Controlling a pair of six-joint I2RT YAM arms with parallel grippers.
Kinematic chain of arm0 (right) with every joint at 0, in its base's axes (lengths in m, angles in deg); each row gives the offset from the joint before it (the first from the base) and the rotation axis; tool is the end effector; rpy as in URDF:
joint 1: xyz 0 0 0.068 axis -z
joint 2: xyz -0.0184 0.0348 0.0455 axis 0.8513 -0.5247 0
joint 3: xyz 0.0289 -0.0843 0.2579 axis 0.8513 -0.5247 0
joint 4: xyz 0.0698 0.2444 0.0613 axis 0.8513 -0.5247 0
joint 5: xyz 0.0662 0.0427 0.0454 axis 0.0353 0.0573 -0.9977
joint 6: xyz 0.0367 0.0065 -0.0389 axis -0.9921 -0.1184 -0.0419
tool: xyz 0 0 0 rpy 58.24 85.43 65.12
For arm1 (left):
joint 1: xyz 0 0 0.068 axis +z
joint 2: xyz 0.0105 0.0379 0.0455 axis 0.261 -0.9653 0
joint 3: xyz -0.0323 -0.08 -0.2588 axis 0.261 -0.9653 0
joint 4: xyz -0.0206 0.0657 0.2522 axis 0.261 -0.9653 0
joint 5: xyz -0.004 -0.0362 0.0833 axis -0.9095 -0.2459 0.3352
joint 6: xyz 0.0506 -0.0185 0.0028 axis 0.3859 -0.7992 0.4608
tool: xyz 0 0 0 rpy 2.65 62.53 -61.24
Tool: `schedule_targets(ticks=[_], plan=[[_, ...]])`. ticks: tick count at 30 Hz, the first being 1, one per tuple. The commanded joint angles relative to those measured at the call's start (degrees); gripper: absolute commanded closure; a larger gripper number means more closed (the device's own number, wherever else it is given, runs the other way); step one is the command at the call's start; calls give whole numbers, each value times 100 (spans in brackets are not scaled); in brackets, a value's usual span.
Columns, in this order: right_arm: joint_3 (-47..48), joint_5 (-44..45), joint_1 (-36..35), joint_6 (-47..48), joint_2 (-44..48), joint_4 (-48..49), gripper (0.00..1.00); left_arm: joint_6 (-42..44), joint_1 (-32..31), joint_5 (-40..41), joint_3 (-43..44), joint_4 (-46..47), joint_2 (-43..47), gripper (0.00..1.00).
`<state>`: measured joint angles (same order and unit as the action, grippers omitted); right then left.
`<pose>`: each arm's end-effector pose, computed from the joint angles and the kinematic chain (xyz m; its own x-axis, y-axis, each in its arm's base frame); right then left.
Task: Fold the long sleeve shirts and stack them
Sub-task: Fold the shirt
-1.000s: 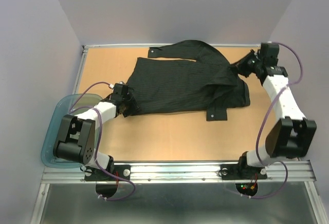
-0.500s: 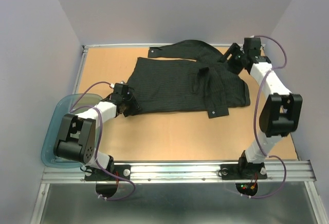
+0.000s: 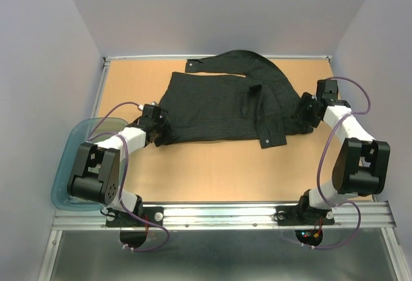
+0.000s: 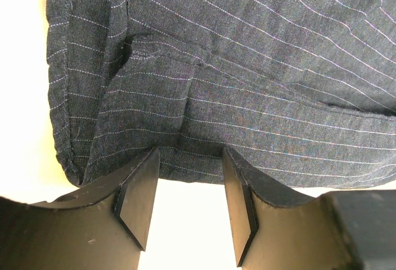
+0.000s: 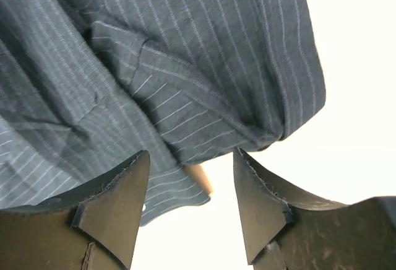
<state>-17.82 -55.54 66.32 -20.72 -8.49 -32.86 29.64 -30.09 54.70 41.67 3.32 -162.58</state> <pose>0.3082 -0.0407 0.2335 -0.7210 0.4715 -0.5078 0.3912 0.8818 0.2634 0.2737 -0.0771 0.1685 -0.7624 -0.4128 -0.4983 -0.1637 0.8681 -0.4687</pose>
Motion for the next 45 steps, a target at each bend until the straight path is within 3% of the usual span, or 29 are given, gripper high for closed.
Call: schedule_targets(ticks=[1, 18, 25, 29, 32, 36, 45], plan=[[265, 62, 91, 636, -187, 188, 39, 173, -7, -4, 191, -257, -120, 43], [758, -1413, 346, 1464, -1153, 732, 39, 384, 125, -57, 367, -433, -322, 43], [899, -1528, 416, 1473, -1496, 794, 40, 419, 143, -31, 376, -504, -314, 43], [793, -1625, 434, 1411, -1410, 794, 51, 410, 169, -4, 341, -521, -296, 43], [592, -1563, 469, 1350, -1147, 768, 86, 410, 186, 22, 271, -521, -296, 43], [381, -1572, 635, 1227, -839, 733, 99, 471, 221, 5, 262, -556, -357, 43], [-270, -1475, 1303, 481, -267, 715, 99, 454, 415, -101, 200, -600, -437, 43]])
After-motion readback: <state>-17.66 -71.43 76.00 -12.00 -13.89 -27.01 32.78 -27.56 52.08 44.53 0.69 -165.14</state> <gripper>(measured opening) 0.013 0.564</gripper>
